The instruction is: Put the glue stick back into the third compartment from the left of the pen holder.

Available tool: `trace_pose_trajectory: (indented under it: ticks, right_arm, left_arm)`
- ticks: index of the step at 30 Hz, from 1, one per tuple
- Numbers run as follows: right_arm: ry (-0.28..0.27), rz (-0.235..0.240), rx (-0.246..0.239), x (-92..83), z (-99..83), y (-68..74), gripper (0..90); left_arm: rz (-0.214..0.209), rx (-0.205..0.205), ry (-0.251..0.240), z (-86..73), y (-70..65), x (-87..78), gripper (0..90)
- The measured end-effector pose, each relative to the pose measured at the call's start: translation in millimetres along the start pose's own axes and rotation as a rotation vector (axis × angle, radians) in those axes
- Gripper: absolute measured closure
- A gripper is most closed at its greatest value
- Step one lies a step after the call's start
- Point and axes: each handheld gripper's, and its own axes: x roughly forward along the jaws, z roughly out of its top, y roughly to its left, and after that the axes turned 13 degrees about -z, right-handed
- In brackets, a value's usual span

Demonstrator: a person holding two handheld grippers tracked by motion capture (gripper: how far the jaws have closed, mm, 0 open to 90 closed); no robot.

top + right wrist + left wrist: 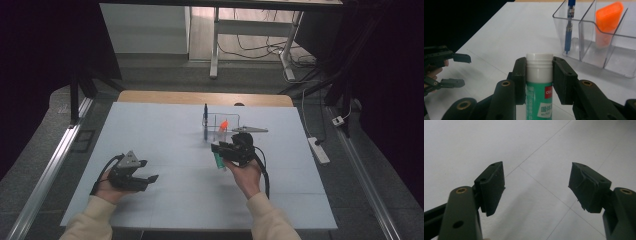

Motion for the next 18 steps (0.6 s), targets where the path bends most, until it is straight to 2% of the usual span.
trace_pose_trajectory:
  ticks: [8, 18]
  right_arm:
    - [-0.059, -0.004, -0.006, -10.1, 3.1, -5.1, 64.2]
    - [-0.093, -0.023, -0.011, -14.8, 7.9, -13.4, 64.2]
  left_arm:
    - [-0.004, 0.005, -0.005, 0.1, -0.3, -0.7, 28.7]
    - [-0.004, -0.002, -0.015, 0.0, 0.4, -1.7, 28.7]
